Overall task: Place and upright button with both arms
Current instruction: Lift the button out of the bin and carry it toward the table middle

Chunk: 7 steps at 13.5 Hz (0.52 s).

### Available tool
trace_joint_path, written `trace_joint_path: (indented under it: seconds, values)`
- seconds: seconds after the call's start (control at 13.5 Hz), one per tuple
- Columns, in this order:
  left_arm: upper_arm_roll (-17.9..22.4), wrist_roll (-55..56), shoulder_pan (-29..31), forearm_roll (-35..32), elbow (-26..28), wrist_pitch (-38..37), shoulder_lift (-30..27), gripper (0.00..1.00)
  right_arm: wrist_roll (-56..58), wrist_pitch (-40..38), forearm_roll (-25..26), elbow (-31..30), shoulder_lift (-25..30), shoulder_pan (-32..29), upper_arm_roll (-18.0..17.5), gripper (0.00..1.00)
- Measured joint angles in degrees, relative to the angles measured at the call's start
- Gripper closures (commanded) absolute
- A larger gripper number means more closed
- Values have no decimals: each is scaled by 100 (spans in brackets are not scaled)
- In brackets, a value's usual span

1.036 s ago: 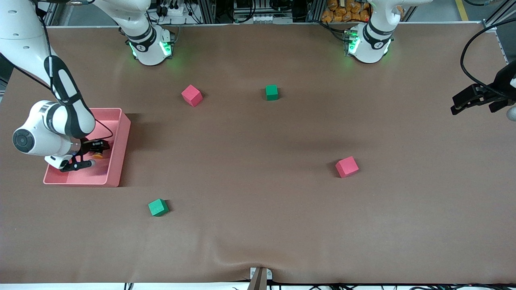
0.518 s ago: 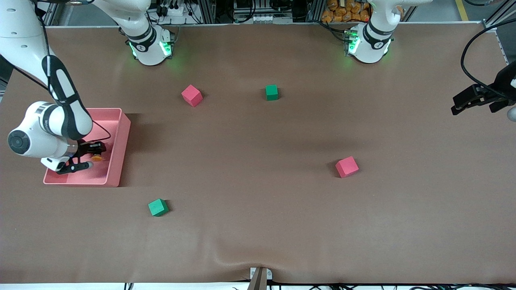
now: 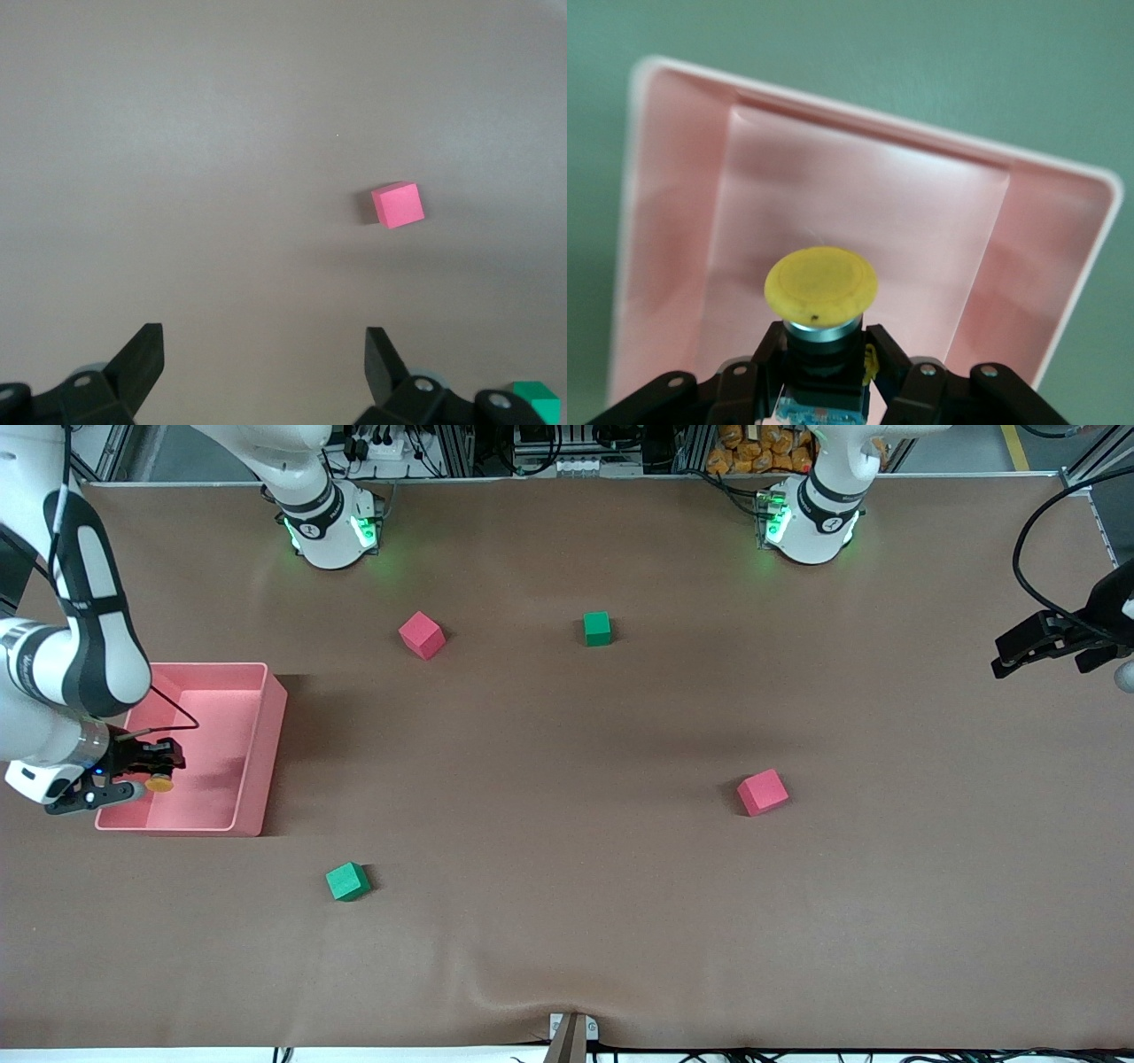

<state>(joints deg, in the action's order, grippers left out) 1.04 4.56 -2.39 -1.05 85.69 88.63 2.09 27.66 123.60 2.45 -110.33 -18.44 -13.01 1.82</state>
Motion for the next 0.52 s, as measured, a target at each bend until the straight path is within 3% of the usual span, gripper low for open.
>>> trace_joint_path:
  seconds: [0.37,0.52]
  values:
    - [0,0,2,0,0,0,2,0,-2,-1446,-59,960,215,357,-241,100]
    - [0,0,2,0,0,0,2,0,-25,-1603,-179,1157,215,645,-278,100]
